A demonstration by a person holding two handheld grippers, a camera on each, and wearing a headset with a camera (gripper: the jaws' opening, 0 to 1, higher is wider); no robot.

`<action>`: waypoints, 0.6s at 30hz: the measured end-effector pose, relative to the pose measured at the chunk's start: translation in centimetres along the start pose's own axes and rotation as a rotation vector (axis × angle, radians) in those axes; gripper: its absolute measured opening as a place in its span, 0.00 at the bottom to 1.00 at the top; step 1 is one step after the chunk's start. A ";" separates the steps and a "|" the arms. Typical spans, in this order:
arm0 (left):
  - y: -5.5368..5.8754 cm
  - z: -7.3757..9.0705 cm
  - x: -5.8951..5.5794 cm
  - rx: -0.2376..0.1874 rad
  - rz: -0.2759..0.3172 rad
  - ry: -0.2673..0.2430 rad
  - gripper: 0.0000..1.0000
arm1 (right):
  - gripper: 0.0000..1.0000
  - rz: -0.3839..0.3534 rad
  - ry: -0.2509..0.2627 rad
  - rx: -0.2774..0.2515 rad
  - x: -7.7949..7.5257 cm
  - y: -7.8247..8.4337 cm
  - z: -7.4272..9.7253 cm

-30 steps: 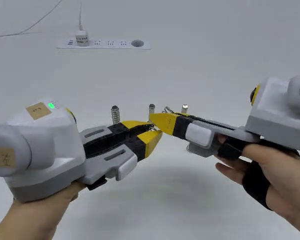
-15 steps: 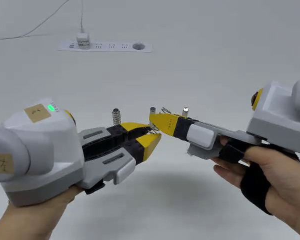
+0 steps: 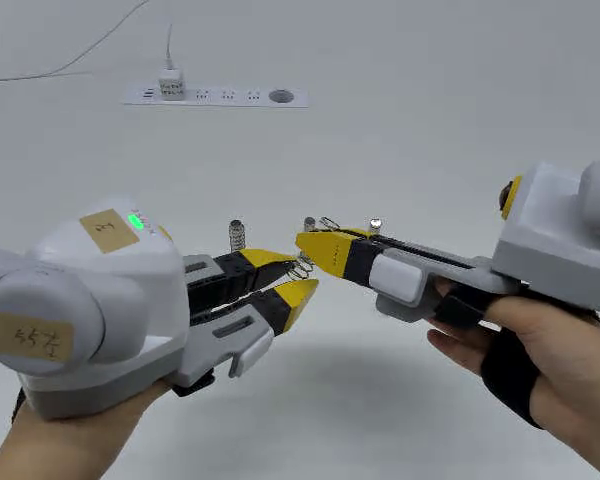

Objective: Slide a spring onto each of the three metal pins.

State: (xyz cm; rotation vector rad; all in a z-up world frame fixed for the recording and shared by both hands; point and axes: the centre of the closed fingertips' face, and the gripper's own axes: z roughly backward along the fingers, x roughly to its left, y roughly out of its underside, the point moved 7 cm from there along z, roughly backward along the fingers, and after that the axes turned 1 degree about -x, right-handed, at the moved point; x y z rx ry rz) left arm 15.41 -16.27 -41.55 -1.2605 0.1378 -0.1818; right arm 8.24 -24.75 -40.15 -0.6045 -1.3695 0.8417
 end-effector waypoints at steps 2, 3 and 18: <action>0.2 0.0 0.0 0.010 -0.001 -0.001 0.14 | 0.11 0.007 0.009 0.001 -0.1 -0.1 -0.1; 0.4 0.1 0.0 0.016 0.001 -0.002 0.15 | 0.11 0.011 0.011 -0.001 -0.1 -0.2 -0.1; 2.0 0.4 0.5 0.060 0.023 -0.042 0.26 | 0.11 0.140 0.069 -0.017 -1.7 -2.0 -0.6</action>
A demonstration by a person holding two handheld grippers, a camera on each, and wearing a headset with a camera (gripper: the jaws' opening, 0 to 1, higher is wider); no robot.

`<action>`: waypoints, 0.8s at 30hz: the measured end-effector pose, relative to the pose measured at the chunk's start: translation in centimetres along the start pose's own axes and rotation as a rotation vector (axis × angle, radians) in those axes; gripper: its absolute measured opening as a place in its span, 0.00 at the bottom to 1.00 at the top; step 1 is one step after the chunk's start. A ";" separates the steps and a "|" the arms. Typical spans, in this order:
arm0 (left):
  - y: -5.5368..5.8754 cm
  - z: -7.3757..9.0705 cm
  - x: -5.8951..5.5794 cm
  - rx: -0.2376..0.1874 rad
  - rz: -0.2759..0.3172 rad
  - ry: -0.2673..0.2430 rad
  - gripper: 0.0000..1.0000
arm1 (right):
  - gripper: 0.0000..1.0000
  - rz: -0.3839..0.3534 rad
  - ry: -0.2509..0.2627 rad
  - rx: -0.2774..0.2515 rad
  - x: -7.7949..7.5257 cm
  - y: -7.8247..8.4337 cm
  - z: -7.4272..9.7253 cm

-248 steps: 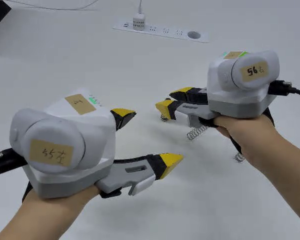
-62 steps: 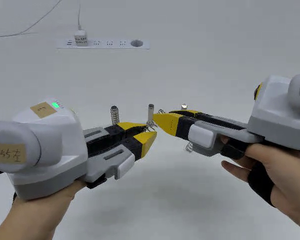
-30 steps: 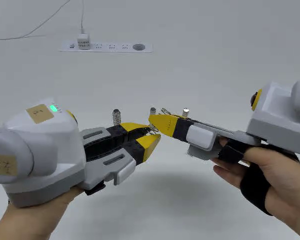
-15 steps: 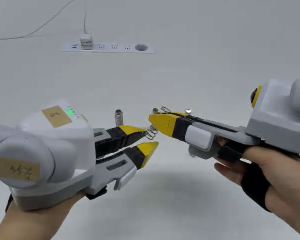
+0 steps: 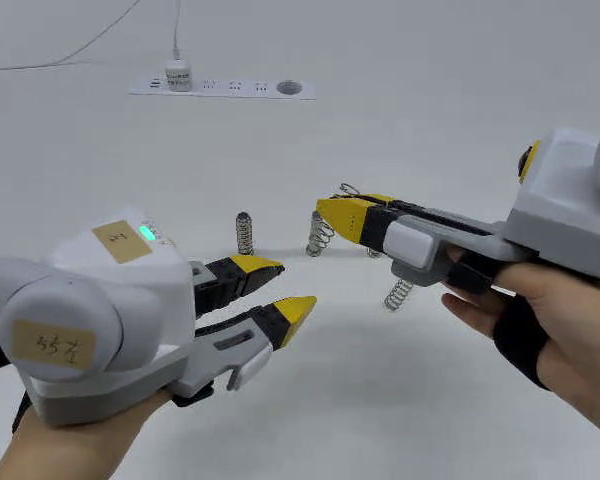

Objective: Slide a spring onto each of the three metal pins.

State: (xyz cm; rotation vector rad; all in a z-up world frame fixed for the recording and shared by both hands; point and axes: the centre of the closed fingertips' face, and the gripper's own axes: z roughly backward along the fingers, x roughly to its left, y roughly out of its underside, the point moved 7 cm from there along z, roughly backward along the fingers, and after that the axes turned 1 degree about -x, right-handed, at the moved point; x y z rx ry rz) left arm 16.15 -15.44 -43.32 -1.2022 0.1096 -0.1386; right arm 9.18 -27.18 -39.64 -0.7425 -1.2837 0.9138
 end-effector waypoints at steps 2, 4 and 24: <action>0.2 0.1 0.1 0.004 0.011 -0.007 0.27 | 0.12 0.026 0.012 0.001 -0.3 -0.2 -0.2; 0.4 0.1 0.2 0.007 0.023 -0.019 0.29 | 0.12 0.048 0.020 0.001 -0.6 -0.3 -0.4; 1.3 0.2 0.9 0.017 0.062 -0.053 0.42 | 0.12 0.160 0.100 0.030 -3.3 -0.6 -3.2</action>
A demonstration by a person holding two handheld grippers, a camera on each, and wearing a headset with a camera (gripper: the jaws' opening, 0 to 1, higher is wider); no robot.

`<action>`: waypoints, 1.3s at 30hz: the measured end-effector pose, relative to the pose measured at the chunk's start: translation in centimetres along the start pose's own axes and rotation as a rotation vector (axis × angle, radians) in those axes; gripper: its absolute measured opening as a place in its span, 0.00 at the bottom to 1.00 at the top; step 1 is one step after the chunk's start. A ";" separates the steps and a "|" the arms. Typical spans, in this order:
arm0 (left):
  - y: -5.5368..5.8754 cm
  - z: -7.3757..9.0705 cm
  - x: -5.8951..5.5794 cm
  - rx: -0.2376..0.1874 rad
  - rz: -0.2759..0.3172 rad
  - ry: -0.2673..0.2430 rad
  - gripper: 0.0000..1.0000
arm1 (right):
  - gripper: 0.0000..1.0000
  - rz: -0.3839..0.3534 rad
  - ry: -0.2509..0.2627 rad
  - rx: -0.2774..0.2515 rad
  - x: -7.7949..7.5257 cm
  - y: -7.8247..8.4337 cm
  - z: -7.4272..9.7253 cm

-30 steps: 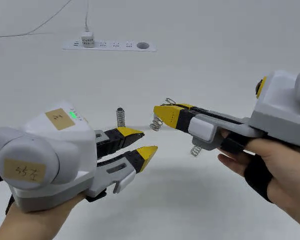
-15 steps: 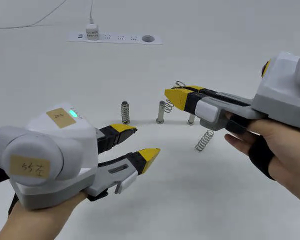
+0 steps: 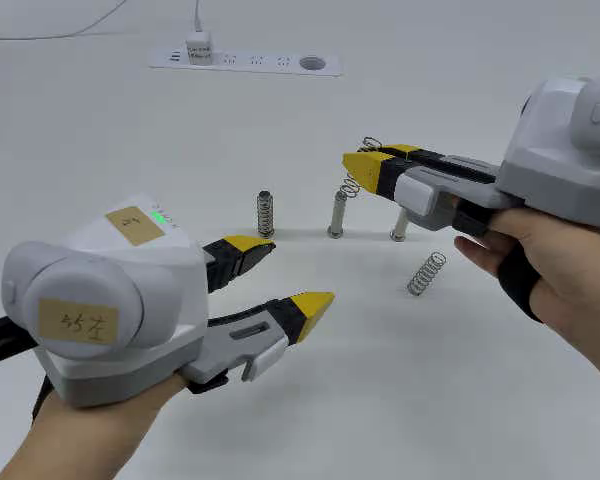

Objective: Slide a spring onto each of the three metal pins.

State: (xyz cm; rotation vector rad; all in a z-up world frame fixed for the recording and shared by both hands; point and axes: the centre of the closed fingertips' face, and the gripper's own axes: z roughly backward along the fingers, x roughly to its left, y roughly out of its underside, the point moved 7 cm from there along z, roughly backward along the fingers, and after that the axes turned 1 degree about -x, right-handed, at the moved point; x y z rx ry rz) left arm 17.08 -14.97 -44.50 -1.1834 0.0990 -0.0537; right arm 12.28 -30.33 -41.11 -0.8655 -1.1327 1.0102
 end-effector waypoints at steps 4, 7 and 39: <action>0.1 0.0 0.2 0.001 0.006 -0.006 0.44 | 0.12 0.032 0.014 0.015 -0.4 0.1 -0.5; 0.2 0.0 0.2 0.003 0.010 -0.006 0.46 | 0.12 0.042 0.019 0.021 -0.6 0.2 -0.9; 0.7 -0.2 0.3 0.010 0.044 -0.005 0.56 | 0.12 0.196 0.061 0.125 -1.4 2.4 -2.5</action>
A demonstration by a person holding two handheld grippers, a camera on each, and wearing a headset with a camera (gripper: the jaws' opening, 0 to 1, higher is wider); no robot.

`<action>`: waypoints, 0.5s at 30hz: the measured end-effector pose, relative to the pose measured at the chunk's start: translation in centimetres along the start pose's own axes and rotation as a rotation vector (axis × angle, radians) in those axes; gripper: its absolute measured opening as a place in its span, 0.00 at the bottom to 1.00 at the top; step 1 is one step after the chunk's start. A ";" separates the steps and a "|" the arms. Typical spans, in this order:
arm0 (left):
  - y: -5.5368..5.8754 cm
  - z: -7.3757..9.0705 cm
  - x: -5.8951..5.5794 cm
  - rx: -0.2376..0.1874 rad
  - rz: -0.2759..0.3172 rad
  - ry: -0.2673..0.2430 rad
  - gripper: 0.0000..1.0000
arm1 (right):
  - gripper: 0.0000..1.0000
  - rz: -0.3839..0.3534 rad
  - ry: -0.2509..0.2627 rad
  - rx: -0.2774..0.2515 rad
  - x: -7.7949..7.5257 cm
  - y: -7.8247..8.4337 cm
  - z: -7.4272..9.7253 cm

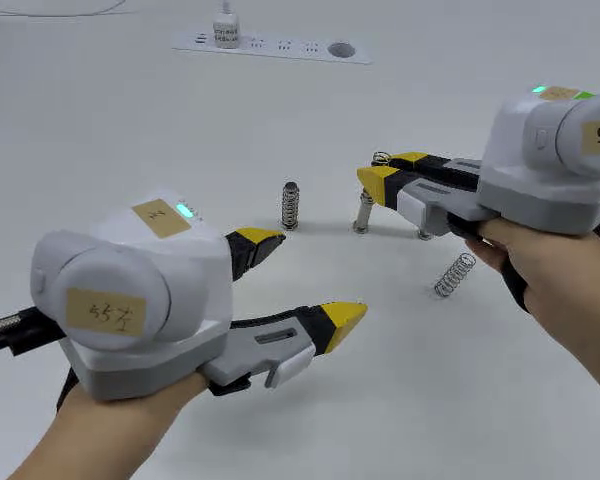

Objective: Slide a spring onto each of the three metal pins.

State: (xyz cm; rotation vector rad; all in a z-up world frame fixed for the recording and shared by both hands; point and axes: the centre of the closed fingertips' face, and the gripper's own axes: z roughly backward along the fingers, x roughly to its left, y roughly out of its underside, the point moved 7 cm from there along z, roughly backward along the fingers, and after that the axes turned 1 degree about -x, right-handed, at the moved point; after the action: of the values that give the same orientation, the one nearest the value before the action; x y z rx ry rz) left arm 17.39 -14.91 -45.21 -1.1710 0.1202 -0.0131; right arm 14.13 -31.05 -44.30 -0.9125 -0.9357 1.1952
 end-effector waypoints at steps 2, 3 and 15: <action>0.0 0.0 0.0 0.003 -0.001 -0.003 0.56 | 0.12 -0.001 0.000 0.007 0.0 0.1 0.0; 0.0 0.0 0.1 0.002 0.001 -0.002 0.56 | 0.12 0.001 0.001 0.006 0.0 0.2 0.0; 0.0 0.1 0.2 0.000 0.006 -0.007 0.57 | 0.12 0.011 -0.001 0.005 0.3 0.2 -0.2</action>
State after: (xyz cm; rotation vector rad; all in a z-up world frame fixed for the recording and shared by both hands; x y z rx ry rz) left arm 17.56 -14.86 -45.20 -1.1704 0.1179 -0.0033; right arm 14.26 -30.71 -44.48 -0.9148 -0.9293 1.2072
